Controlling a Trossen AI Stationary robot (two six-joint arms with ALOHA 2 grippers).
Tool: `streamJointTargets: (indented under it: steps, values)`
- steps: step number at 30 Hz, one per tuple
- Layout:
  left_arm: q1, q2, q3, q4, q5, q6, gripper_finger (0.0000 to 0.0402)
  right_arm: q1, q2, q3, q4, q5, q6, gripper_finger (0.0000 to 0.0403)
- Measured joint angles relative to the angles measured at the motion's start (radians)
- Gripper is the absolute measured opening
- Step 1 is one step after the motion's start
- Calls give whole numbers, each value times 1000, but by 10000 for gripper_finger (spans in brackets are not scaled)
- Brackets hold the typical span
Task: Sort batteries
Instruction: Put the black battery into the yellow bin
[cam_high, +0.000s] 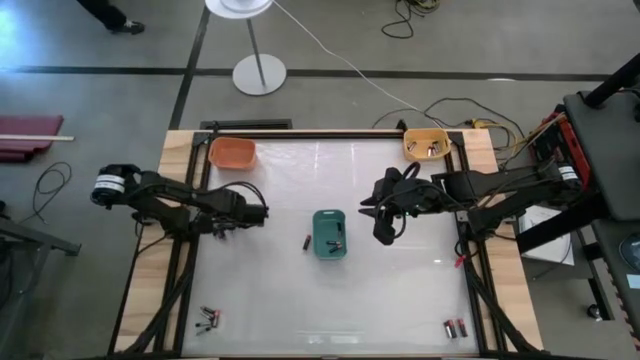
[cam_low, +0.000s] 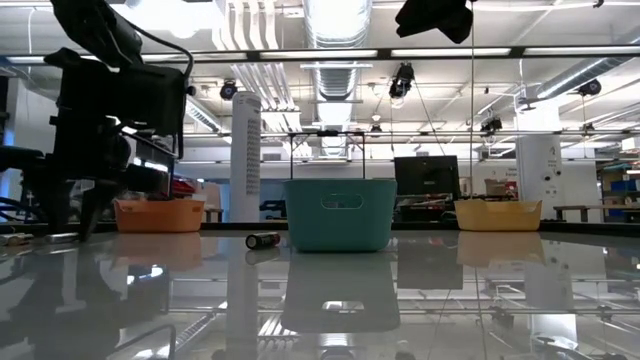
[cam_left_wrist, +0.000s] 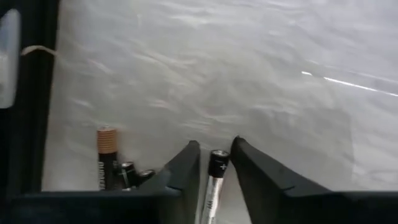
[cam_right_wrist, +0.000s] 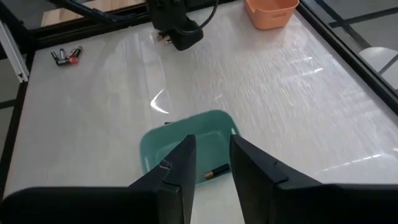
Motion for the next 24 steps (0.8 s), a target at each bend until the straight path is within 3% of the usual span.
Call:
streamJointTargets:
  steps: [6, 15, 19, 24]
  values:
    - [0, 0, 5, 24, 8, 48, 11, 0, 0, 0, -3, 0, -11, 72]
    - [-3, 2, 60, 170, 31, 202, 7, 0, -1, 0, -2, -9, -15, 78]
    - [-3, 1, 93, 361, 18, 350, 6, 0, 15, -28, 30, -97, -41, 91]
    - [-4, 1, 144, 525, -80, 489, 5, 0, 53, -89, 97, -165, -3, 110]
